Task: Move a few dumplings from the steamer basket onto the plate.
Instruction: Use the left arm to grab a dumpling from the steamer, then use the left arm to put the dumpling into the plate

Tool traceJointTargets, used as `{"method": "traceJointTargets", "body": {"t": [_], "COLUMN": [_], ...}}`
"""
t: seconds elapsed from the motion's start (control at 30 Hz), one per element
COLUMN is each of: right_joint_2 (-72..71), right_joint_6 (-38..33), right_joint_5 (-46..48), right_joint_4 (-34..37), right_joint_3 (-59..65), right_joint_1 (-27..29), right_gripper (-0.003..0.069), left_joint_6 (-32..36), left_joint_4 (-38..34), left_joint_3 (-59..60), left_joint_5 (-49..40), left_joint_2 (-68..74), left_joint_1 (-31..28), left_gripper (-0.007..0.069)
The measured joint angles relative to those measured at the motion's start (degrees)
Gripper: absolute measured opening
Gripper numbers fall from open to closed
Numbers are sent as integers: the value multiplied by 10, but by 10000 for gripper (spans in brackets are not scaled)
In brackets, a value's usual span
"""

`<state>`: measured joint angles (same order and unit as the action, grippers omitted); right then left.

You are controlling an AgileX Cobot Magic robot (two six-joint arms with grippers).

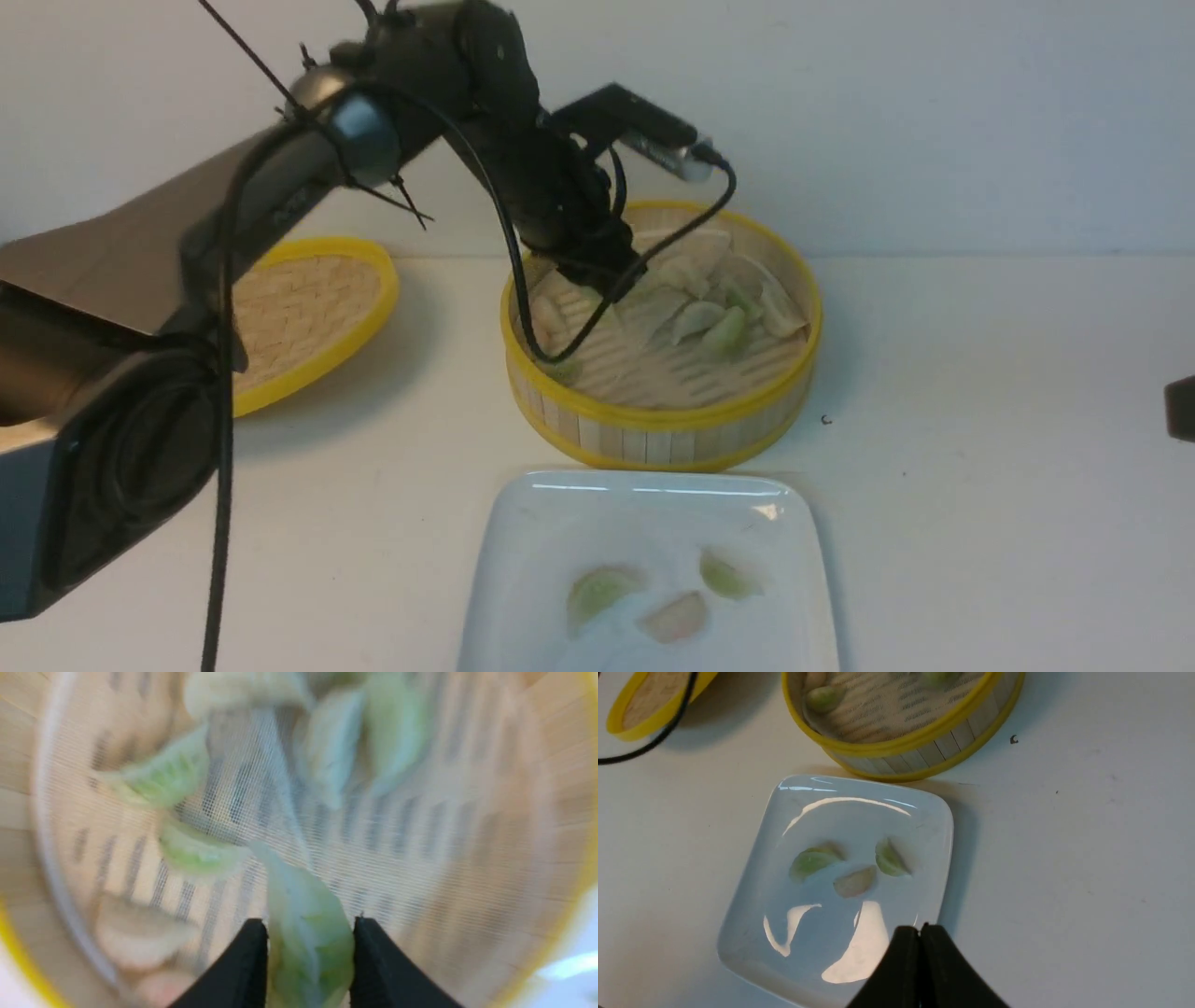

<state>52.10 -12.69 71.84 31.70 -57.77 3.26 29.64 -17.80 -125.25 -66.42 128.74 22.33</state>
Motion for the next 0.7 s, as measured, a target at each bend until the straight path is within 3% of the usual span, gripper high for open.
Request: {"method": "traceJointTargets", "body": {"t": [0.27, 0.53, 0.7], "right_joint_2": [-1, -1, -1], "right_joint_6": [-2, -2, -2], "right_joint_5": [0, 0, 0], "right_joint_4": [3, 3, 3], "right_joint_3": [0, 0, 0], "right_joint_1": [0, 0, 0], "right_gripper": [-15, -15, -15], "left_joint_6": [-65, -90, -64], "left_joint_4": [-1, -17, -51], "left_joint_3": [3, 314, 504], "left_joint_5": [-42, -41, -38], "left_joint_2": [-84, -236, -293], "left_joint_1": [0, 0, 11], "left_gripper": [204, 204, 204]}}
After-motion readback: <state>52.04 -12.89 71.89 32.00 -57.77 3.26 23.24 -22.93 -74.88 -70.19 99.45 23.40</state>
